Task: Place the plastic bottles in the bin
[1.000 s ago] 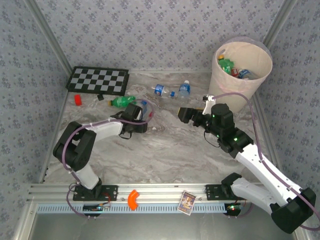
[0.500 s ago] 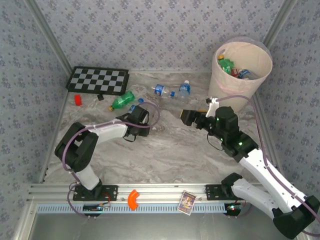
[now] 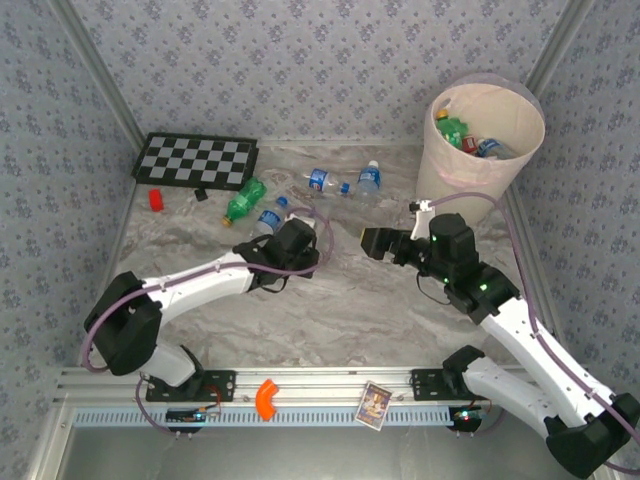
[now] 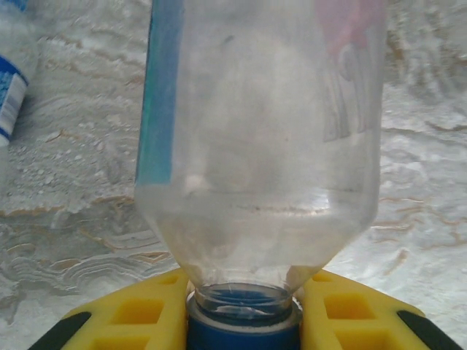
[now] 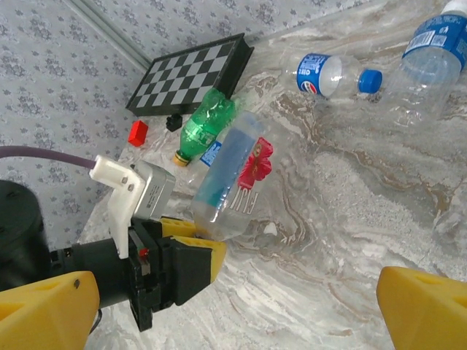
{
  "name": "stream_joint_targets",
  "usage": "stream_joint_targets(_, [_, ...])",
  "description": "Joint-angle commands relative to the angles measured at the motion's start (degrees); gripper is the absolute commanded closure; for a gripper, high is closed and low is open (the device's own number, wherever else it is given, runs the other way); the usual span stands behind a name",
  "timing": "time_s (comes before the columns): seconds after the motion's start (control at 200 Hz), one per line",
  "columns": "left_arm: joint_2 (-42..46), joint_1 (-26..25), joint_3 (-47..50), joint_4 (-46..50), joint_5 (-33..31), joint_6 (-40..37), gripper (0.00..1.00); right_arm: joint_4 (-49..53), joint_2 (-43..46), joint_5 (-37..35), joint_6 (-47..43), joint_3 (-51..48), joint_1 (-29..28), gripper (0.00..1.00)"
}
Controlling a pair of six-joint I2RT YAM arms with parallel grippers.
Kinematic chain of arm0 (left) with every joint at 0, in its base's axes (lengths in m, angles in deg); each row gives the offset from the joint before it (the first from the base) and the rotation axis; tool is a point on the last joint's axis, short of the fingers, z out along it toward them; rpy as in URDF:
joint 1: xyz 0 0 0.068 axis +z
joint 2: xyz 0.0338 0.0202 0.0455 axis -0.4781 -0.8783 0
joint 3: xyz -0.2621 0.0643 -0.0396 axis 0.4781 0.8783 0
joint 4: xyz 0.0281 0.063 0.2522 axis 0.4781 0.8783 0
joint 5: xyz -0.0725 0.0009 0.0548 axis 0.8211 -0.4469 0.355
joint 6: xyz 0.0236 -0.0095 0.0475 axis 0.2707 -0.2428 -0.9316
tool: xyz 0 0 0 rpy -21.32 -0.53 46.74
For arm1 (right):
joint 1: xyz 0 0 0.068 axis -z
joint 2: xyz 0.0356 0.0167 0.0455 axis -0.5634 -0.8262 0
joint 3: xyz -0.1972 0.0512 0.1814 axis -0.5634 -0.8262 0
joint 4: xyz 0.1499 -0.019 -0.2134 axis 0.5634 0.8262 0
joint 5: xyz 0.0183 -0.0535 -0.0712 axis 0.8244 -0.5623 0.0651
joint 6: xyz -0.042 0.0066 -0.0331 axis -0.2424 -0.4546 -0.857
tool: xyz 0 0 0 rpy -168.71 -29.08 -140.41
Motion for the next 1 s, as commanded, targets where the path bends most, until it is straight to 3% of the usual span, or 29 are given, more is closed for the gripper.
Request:
stream_joint_targets(0.0, [3.2,-2.1,1.5,-4.5,-2.3,-0.5,0.73,2.7,-2.8,2.2,0.5,3.6,0.3,0.01])
stream_joint_targets(0.145, [9.2,-3.7,5.7,-7.4,-1.8,-2.0,0.73,-0.1,-9.0,6.8,2.0,5.5,0.3,0.0])
stream_joint_targets(0.395, [24.1,-3.7,11.7,-5.5,2.1,-6.5,0.72,-7.0,-16.2,6.3,7.2,9.6,-1.1,0.04])
stream_joint_targets(0.555, [31.8,-3.6,16.1,-7.9,5.8,-6.7,0.72,-3.6,-22.7,4.2,6.5,17.7,-5.8,0.04])
stream_joint_targets(0.745, [35.2,-3.6,16.9,-7.1,6.0,-7.7,0.72,1.6,-29.4,3.8,4.8,26.6,-9.3,0.02])
stream_joint_targets(0.995, [37.6,-3.4,16.8,-6.8,7.7,-7.9,0.72,2.5,-31.7,5.4,6.2,26.3,-9.8,0.09])
